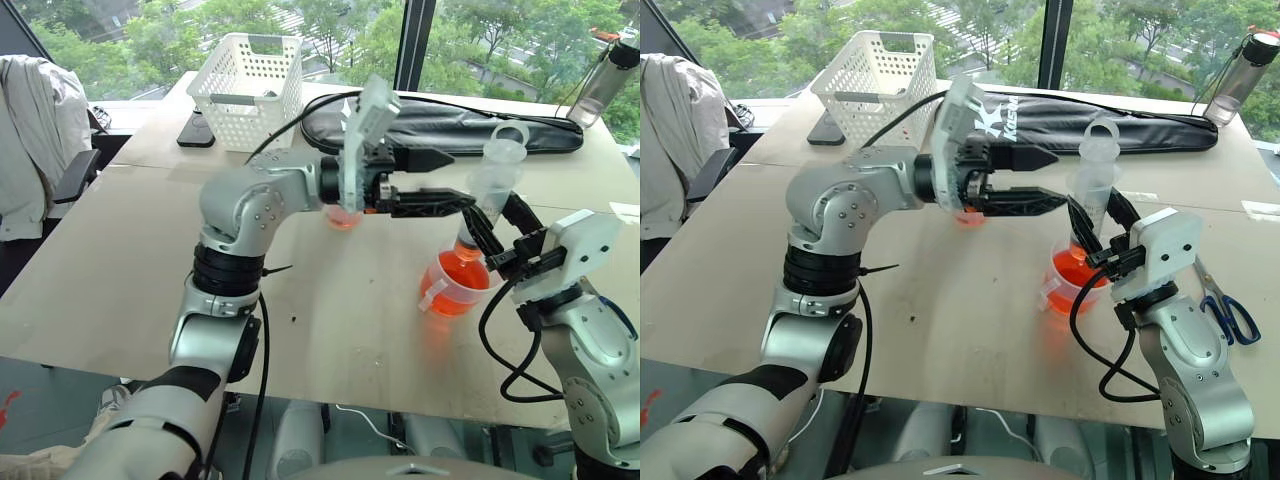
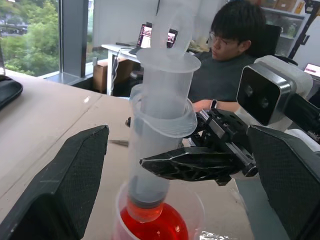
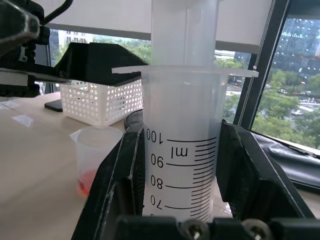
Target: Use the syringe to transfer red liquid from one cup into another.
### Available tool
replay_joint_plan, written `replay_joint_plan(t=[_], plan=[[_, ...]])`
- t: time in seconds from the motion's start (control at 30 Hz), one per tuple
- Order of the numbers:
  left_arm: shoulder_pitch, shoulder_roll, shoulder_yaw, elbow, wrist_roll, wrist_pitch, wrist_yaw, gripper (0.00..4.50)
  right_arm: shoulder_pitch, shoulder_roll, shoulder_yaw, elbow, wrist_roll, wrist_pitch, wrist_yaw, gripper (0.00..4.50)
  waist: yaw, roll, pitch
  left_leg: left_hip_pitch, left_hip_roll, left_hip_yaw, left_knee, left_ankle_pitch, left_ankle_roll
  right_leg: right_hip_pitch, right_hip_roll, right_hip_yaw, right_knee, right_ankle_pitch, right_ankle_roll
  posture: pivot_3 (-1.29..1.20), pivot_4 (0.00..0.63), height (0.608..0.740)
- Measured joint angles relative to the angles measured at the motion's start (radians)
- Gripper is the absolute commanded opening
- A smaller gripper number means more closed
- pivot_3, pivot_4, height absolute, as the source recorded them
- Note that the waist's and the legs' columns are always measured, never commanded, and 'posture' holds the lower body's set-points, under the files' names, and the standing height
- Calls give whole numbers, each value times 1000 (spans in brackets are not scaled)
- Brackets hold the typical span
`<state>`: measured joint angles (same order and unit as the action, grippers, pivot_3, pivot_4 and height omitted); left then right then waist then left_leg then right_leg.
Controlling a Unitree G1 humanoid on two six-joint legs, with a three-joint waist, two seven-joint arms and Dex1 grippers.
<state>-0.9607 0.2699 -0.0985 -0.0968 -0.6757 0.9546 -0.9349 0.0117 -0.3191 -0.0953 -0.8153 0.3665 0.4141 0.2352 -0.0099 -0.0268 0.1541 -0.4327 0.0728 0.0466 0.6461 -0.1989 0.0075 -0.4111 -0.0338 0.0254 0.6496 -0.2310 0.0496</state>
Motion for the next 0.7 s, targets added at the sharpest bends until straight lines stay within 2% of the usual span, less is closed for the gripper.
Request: replay_joint_plan(t=[0.1, 0.6, 0.63, 0.67, 0.7], plan=[[1, -38, -18, -1, 7, 0, 51, 4500, 0, -1, 10, 0, -7, 0, -1, 1513, 0, 0, 0, 0, 0, 0, 0, 0, 0, 0, 0, 0, 0, 0, 0, 0, 150, 724], [22, -89, -105, 10, 92, -51, 132, 4500, -19, 1, 43, -1, -34, 0, -10, 1512, -1, 0, 0, 0, 0, 0, 0, 0, 0, 0, 0, 0, 0, -1, -2, 0, 150, 724], [22, -92, -105, 10, 95, -52, 135, 3874, -19, 1, 44, -1, -36, 0, -11, 1512, -1, 0, 0, 0, 0, 0, 0, 0, 0, 0, 0, 0, 0, -1, -2, 0, 150, 724], [22, -92, -105, 10, 95, -53, 135, 3874, -19, 1, 44, -1, -37, 1, -12, 1512, -1, 0, 0, 0, 0, 0, 0, 0, 0, 0, 0, 0, 0, -1, -2, 0, 150, 724], [22, -95, -105, 10, 95, -53, 135, 3482, -19, 1, 44, -1, -38, 1, -13, 1512, -1, 0, 0, 0, 0, 0, 0, 0, 0, 0, 0, 0, 0, -1, -2, 0, 150, 724]])
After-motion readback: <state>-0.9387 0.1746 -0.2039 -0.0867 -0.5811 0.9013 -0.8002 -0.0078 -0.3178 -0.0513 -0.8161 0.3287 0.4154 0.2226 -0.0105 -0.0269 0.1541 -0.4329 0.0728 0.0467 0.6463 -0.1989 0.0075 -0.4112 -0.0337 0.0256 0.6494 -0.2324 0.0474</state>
